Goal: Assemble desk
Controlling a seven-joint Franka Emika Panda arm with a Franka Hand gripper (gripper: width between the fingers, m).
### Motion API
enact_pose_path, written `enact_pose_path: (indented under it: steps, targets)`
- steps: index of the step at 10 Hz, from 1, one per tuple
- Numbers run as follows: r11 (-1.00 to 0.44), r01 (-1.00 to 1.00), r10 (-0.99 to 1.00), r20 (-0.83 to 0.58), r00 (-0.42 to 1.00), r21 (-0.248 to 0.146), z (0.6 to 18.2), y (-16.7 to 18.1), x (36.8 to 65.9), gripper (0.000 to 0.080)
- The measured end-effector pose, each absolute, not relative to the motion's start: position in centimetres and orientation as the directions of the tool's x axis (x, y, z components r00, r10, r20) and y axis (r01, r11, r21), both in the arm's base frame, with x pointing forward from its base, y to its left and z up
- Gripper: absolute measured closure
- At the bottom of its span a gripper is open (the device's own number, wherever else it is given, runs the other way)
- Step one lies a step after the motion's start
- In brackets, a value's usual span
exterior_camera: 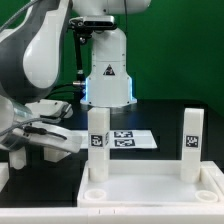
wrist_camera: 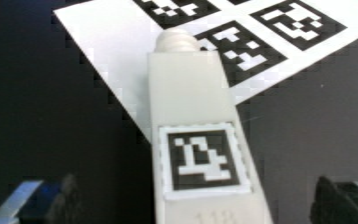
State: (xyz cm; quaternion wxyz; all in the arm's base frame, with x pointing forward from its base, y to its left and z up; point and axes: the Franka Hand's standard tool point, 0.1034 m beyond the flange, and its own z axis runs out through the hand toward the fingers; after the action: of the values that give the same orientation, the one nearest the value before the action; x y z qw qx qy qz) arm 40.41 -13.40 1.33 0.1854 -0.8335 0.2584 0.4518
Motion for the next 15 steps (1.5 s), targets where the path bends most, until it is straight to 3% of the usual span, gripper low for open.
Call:
enact_pose_path:
  steps: [1, 2, 4, 6, 7, 9, 10, 12, 13, 14, 15]
  targets:
    - [-0.797, -0.599, -0.264, -0.849, 0.458, -0.076, 1.3, -13.4, 40.4, 0.0278]
    - [-0.797, -0.599, -0.264, -0.849, 0.458, -0.076, 1.3, -13.4, 40.4, 0.0278]
    - [-0.797, -0.599, -0.263, -0.849, 0.457, -0.075, 1.3, -13.4, 40.4, 0.0515]
    - [-0.801, -0.593, -0.262, -0.846, 0.465, -0.078, 1.6, -13.5, 40.6, 0.0515]
    - [-0.823, -0.561, -0.256, -0.823, 0.507, -0.089, 3.8, -13.7, 41.8, 0.0515]
    - [-0.829, -0.538, -0.249, -0.762, 0.598, -0.152, 8.2, -14.3, 44.2, 0.0515]
    - [-0.830, -0.535, -0.270, -0.728, 0.630, -0.155, 8.6, -14.3, 44.6, 0.0515]
    - [-0.840, -0.519, -0.320, -0.631, 0.707, -0.155, 7.9, -14.7, 45.4, 0.0515]
    - [-0.851, -0.498, -0.334, -0.561, 0.758, -0.166, 8.5, -15.3, 46.9, 0.0515]
    - [-0.864, -0.464, -0.321, -0.496, 0.807, -0.195, 10.4, -15.7, 49.4, 0.0515]
    - [-0.887, -0.418, -0.316, -0.403, 0.859, -0.195, 11.9, -16.1, 52.0, 0.0515]
